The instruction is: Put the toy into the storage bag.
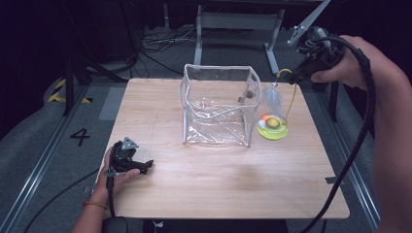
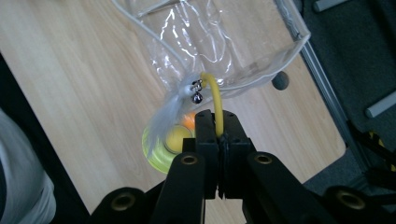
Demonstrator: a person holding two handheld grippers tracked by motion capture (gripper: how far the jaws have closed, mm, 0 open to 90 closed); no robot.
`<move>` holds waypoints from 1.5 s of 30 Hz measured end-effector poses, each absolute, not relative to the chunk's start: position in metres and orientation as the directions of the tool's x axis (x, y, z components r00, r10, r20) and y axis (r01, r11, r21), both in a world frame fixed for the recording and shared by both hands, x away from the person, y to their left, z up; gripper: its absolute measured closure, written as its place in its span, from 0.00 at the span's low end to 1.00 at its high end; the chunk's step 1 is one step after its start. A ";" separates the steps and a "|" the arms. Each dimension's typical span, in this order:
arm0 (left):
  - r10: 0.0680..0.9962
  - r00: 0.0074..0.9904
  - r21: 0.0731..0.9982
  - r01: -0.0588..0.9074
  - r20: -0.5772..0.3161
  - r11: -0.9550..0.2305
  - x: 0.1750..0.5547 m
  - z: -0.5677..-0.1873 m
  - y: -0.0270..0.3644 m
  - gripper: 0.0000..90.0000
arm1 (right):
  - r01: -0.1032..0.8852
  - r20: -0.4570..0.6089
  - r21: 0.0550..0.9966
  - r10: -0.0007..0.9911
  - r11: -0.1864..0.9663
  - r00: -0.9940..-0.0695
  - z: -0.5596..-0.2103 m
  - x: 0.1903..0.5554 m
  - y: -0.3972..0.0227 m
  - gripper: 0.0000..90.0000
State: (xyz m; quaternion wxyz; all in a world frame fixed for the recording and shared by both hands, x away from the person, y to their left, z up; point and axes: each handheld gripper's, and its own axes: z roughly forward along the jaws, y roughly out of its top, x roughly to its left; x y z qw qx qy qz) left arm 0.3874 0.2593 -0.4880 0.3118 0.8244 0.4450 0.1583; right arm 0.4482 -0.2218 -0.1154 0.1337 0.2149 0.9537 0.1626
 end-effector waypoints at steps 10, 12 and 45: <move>0.832 0.554 0.655 0.635 -0.016 -0.410 0.387 -0.488 0.259 0.00 | 0.371 -0.231 0.377 0.474 0.849 -0.850 -0.077 0.474 -0.208 0.99; 0.832 0.555 0.655 0.635 -0.016 -0.410 0.388 -0.488 0.259 0.00 | 0.371 -0.233 0.388 0.479 0.844 -0.846 -0.071 0.477 -0.207 0.99; 0.831 0.556 0.657 0.633 -0.018 -0.409 0.387 -0.488 0.259 0.01 | 0.283 -0.246 0.407 0.403 0.868 -0.882 -0.056 0.514 -0.127 0.99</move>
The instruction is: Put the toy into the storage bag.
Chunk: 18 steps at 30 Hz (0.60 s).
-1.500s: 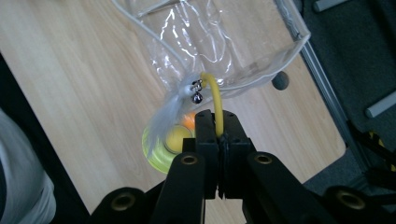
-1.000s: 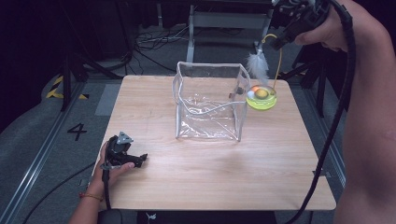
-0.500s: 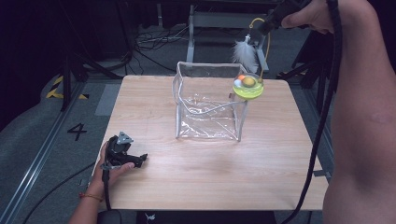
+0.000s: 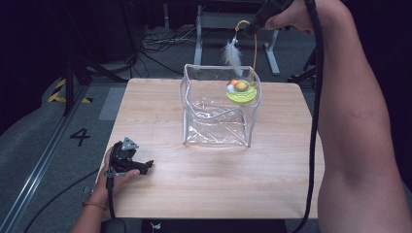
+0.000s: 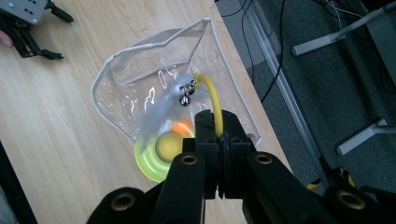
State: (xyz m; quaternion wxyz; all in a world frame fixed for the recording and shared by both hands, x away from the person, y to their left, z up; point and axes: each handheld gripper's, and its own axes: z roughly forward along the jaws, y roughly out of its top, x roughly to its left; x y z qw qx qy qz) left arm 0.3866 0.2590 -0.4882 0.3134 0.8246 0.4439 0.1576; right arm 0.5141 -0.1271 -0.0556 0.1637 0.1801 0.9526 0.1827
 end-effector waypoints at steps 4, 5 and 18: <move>0.831 0.557 0.657 0.633 -0.018 -0.410 0.387 -0.488 0.259 0.01 | 0.279 -0.233 0.409 0.395 0.869 -0.888 -0.063 0.520 -0.123 0.99; 0.831 0.557 0.657 0.633 -0.018 -0.410 0.387 -0.488 0.259 0.01 | 0.279 -0.233 0.409 0.395 0.869 -0.888 -0.063 0.520 -0.123 0.99; 0.829 0.560 0.653 0.633 -0.015 -0.415 0.386 -0.488 0.259 0.01 | 0.305 -0.210 0.388 0.405 0.870 -0.890 -0.096 0.538 -0.114 0.99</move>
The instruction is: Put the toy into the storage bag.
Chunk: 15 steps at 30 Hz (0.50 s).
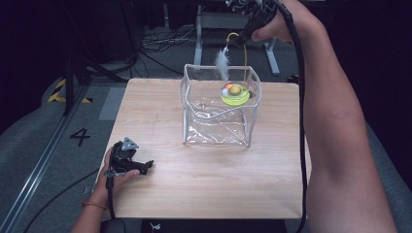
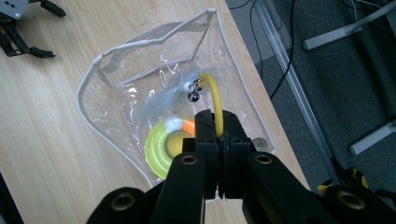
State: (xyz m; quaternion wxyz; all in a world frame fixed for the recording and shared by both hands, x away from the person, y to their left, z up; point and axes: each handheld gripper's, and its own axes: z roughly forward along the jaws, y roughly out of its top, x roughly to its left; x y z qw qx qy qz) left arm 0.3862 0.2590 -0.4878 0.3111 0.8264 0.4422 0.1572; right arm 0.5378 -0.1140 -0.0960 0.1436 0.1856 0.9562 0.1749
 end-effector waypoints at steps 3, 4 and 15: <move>0.829 0.560 0.654 0.633 -0.015 -0.415 0.386 -0.488 0.259 0.01 | 0.311 -0.197 0.387 0.408 0.868 -0.892 -0.107 0.541 -0.116 0.99; 0.828 0.561 0.654 0.631 -0.013 -0.417 0.386 -0.488 0.259 0.01 | 0.314 -0.197 0.384 0.409 0.869 -0.891 -0.114 0.542 -0.116 0.99; 0.826 0.563 0.654 0.631 -0.017 -0.417 0.386 -0.488 0.259 0.01 | 0.315 -0.121 0.366 0.380 0.876 -0.917 -0.180 0.554 -0.115 0.99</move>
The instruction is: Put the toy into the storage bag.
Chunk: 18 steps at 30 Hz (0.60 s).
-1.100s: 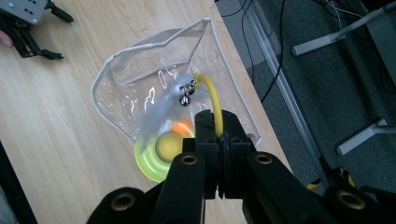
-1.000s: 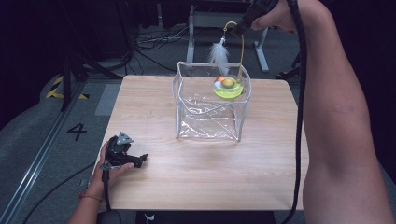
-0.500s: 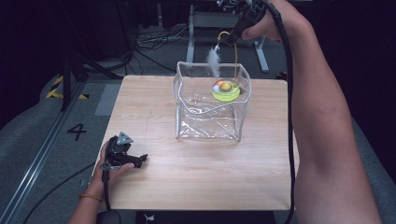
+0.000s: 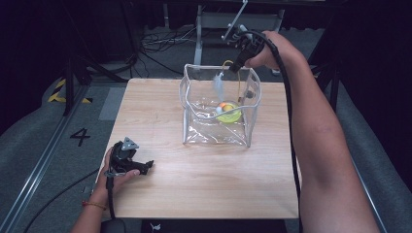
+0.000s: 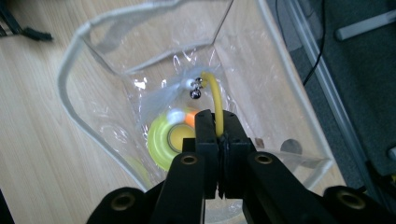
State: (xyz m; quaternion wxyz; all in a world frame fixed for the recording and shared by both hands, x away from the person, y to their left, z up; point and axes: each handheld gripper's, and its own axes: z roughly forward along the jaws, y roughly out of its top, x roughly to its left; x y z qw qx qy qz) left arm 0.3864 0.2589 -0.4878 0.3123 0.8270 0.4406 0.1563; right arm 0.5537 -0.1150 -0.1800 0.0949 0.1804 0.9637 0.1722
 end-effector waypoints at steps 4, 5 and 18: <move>0.827 0.562 0.658 0.629 -0.017 -0.414 0.386 -0.488 0.259 0.01 | 0.318 -0.107 0.356 0.376 0.879 -0.920 -0.193 0.556 -0.118 0.99; 0.828 0.561 0.658 0.629 -0.016 -0.414 0.386 -0.488 0.259 0.01 | 0.315 -0.108 0.343 0.370 0.885 -0.922 -0.199 0.558 -0.120 0.98; 0.827 0.562 0.658 0.628 -0.016 -0.414 0.387 -0.488 0.259 0.01 | 0.320 -0.113 0.274 0.360 0.907 -0.926 -0.229 0.559 -0.129 0.98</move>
